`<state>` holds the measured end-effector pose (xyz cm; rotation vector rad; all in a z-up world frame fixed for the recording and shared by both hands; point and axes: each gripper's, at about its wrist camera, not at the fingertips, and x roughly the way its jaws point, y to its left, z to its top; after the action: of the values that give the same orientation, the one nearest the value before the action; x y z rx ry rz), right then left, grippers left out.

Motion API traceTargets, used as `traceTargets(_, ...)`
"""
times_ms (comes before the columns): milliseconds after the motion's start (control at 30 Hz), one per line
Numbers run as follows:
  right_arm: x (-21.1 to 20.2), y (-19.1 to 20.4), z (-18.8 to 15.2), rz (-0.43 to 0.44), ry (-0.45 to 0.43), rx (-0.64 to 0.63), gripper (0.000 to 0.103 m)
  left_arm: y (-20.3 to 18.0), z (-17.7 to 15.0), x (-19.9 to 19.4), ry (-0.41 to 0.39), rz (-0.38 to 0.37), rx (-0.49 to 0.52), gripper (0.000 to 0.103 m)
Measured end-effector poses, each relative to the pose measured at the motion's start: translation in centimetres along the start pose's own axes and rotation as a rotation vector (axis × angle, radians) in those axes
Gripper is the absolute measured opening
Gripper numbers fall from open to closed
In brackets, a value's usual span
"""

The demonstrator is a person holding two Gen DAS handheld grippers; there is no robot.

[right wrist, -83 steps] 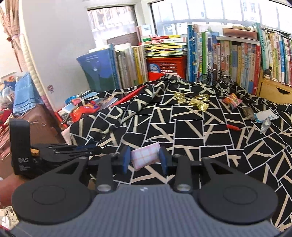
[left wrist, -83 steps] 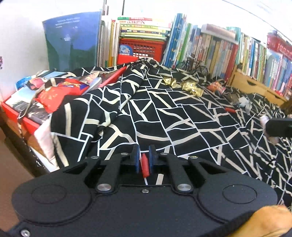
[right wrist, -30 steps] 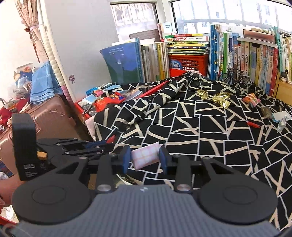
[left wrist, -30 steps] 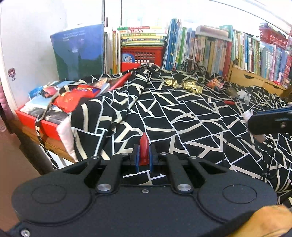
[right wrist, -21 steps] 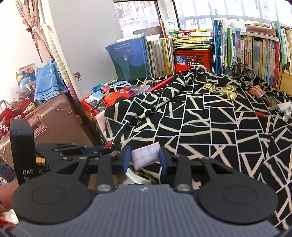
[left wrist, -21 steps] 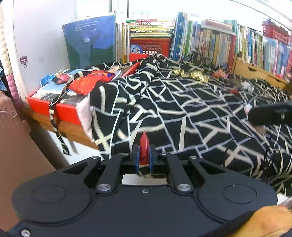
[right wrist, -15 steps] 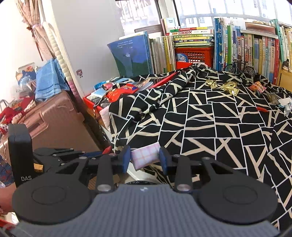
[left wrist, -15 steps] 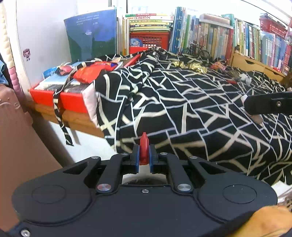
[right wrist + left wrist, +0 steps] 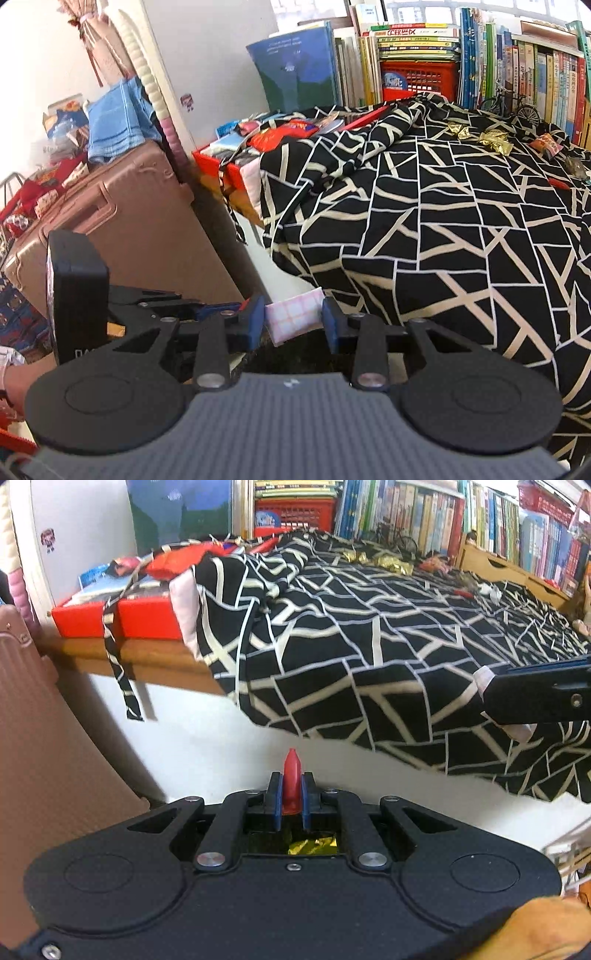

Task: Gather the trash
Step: 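Open the left tool over the bin while the right tool releases the pink packet into it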

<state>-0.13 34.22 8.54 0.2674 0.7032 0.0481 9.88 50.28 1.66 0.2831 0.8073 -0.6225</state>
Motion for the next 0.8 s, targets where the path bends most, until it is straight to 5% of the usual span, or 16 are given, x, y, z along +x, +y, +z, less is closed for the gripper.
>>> traceTargets(133, 0.3, 0.2, -0.2, -0.014, 0.008, 0.024, 0.039, 0.4, -0.2, 0.8, 0.018, -0.006, 0.000, 0.013)
traceTargets(267, 0.7, 0.2, 0.0, -0.028, 0.012, 0.034, 0.039, 0.6, 0.1, 1.7, 0.032, 0.008, -0.012, 0.041)
traceTargets(433, 1.2, 0.3, 0.1, -0.028, 0.029, 0.023, 0.039, 1.3, 0.6, 1.6, 0.026, 0.030, -0.041, 0.041)
traceTargets(800, 2.9, 0.1, -0.4, -0.032, 0.087, 0.023, 0.039, 3.9, -0.2, 0.2, 0.031, 0.087, -0.118, 0.059)
